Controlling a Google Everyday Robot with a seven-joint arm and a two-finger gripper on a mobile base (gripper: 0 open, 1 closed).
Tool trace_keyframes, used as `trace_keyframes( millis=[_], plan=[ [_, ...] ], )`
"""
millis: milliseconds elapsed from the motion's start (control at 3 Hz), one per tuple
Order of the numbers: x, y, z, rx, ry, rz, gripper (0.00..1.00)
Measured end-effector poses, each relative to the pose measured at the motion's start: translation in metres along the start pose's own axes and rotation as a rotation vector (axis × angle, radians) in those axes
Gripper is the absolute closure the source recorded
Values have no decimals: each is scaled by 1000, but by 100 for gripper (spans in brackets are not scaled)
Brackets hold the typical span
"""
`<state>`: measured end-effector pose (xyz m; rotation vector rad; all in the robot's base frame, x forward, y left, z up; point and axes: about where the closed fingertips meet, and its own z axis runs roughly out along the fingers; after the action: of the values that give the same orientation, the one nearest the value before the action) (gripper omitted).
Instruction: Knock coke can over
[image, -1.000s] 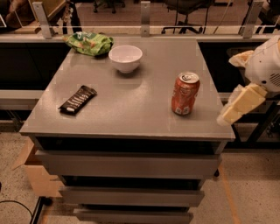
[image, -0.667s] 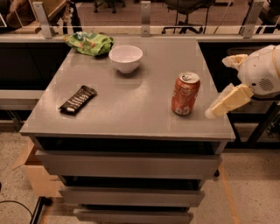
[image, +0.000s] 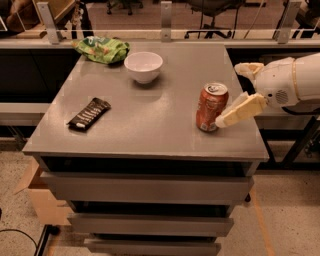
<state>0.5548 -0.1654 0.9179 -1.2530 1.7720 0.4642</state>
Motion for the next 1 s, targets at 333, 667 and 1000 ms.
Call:
trace_keyframes(
  millis=[333,667,1000],
  plan=[
    [-5,5,11,-40,-44,12,0],
    [-3,9,21,-69,-54,31,0],
    [2,13,37,-92,-61,49,25]
  ],
)
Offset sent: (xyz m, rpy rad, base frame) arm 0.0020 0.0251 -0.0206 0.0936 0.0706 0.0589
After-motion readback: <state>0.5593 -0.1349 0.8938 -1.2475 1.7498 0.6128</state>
